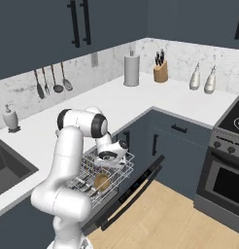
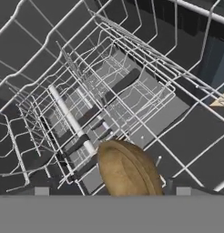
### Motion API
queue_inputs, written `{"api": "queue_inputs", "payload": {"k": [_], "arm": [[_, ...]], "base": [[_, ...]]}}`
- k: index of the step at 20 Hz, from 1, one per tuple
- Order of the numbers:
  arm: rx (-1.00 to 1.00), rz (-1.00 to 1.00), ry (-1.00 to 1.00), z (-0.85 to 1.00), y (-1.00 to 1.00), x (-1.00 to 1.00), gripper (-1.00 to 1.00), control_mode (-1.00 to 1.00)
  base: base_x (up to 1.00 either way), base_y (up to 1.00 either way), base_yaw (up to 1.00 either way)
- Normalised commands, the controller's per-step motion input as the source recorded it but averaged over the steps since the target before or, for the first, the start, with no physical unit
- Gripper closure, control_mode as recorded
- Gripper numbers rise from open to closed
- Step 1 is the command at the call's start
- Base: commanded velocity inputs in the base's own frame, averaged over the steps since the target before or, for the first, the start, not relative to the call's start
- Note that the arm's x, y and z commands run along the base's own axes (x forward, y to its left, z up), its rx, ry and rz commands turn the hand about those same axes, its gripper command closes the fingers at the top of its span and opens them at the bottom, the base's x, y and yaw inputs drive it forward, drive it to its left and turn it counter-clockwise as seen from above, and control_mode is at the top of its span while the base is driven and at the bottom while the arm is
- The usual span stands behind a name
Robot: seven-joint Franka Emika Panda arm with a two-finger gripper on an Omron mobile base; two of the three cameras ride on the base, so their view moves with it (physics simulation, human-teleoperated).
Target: Pick up the cup and bowl from the counter, place them in the dishwasher, and close the dishwasher door.
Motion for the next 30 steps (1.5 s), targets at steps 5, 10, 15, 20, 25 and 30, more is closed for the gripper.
{"api": "queue_inputs", "payload": {"k": [5, 10, 15, 20, 25, 30], "arm": [[0.07, 0.00, -0.05, 0.80, 0.00, -0.59, -1.00, -1.00], [0.05, 0.00, -0.01, 1.00, 0.00, -0.44, -1.00, -1.00], [0.04, -0.03, 0.01, 1.00, 0.00, -0.02, -1.00, -1.00], [0.09, -0.01, 0.18, 1.00, 0.05, 0.00, -1.00, -1.00], [0.12, 0.00, 0.27, 0.95, 0.33, 0.00, -1.00, -1.00], [0.03, 0.00, 0.21, 0.63, 0.28, 0.00, -1.00, -1.00]], "base": [[0.00, 0.00, 0.00], [0.00, 0.00, 0.00], [0.00, 0.00, 0.00], [0.00, 0.00, 0.00], [0.00, 0.00, 0.00], [0.00, 0.00, 0.00]]}}
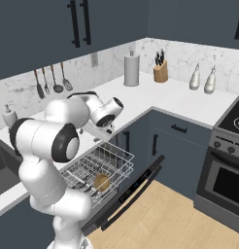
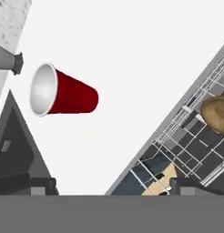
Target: Pick up the cup and bowl from the counter, place them in the dishwasher, and close the dishwasher door.
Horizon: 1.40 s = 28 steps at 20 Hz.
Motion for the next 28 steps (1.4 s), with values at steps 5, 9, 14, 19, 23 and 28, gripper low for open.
{"api": "queue_inputs", "payload": {"k": [5, 9, 14, 19, 23, 28], "arm": [[-0.06, -0.03, 0.15, 0.50, 0.44, 0.00, -1.00, -1.00], [-0.15, -0.06, 0.05, 0.11, 0.53, -0.01, -1.00, -1.00], [-0.17, -0.04, 0.07, -0.01, 0.59, 0.00, -1.00, -1.00], [-0.14, -0.03, 0.01, -0.06, 0.42, 0.00, -1.00, -1.00], [-0.12, -0.01, 0.01, -0.13, 0.24, 0.00, -1.00, -1.00], [-0.14, -0.04, 0.05, -0.20, 0.11, 0.18, -1.00, -1.00]], "base": [[0.00, 0.00, 0.00], [0.00, 0.00, 0.00], [0.00, 0.00, 0.00], [0.00, 0.00, 0.00], [0.00, 0.00, 0.00], [0.00, 0.00, 0.00]]}}
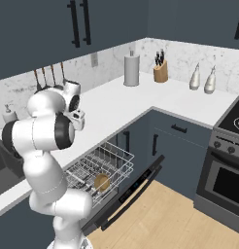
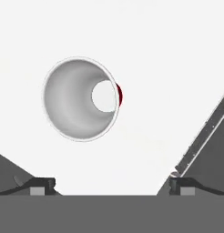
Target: Pick up the cup and bowl from the counter, place them in the dishwasher, and close the dishwasher door.
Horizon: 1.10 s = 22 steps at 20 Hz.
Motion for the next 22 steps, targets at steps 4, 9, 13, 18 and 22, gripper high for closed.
{"api": "queue_inputs", "payload": {"k": [4, 9, 13, 18, 22], "arm": [[-0.17, -0.09, 0.02, -0.25, 0.19, 0.26, -1.00, -1.00], [-0.03, -0.09, 0.00, -0.20, 0.12, 0.36, -1.00, -1.00], [0.00, -0.08, 0.00, -0.24, 0.00, 0.30, -1.00, -1.00], [0.00, -0.06, 0.00, -0.21, 0.00, 0.14, -1.00, -1.00], [0.00, -0.04, 0.00, -0.19, 0.00, -0.01, -1.00, -1.00]], "base": [[0.00, 0.00, 0.00], [0.00, 0.00, 0.00], [0.00, 0.00, 0.00], [0.00, 0.00, 0.00], [0.00, 0.00, 0.00]]}}
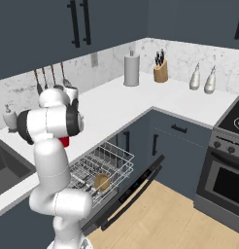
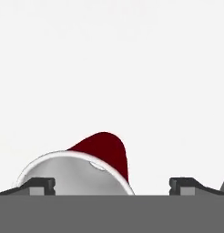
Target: Pick up the cup and bowl from the counter, place them in the dishwasher, and close the dishwasher door.
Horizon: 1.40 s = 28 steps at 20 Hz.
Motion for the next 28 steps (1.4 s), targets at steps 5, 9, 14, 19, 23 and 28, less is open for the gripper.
{"api": "queue_inputs", "payload": {"k": [5, 9, 14, 19, 23, 28], "arm": [[0.00, -0.04, 0.00, -0.30, 0.00, 0.00, -1.00, -1.00], [0.00, -0.03, 0.02, -0.33, 0.02, 0.00, 1.00, -1.00], [0.00, -0.03, 0.01, -0.19, 0.01, -0.07, 1.00, -1.00], [0.00, 0.00, 0.00, -0.07, 0.00, -0.25, 1.00, -1.00], [0.00, 0.00, -0.02, 0.00, -0.25, -0.70, 1.00, -1.00], [0.08, 0.00, -0.13, 0.02, -0.88, -0.95, 1.00, -1.00]], "base": [[0.00, 0.00, 0.00], [0.00, 0.00, 0.00], [0.00, 0.00, 0.00], [0.00, 0.00, 0.00], [0.00, 0.00, 0.00], [0.00, 0.00, 0.00]]}}
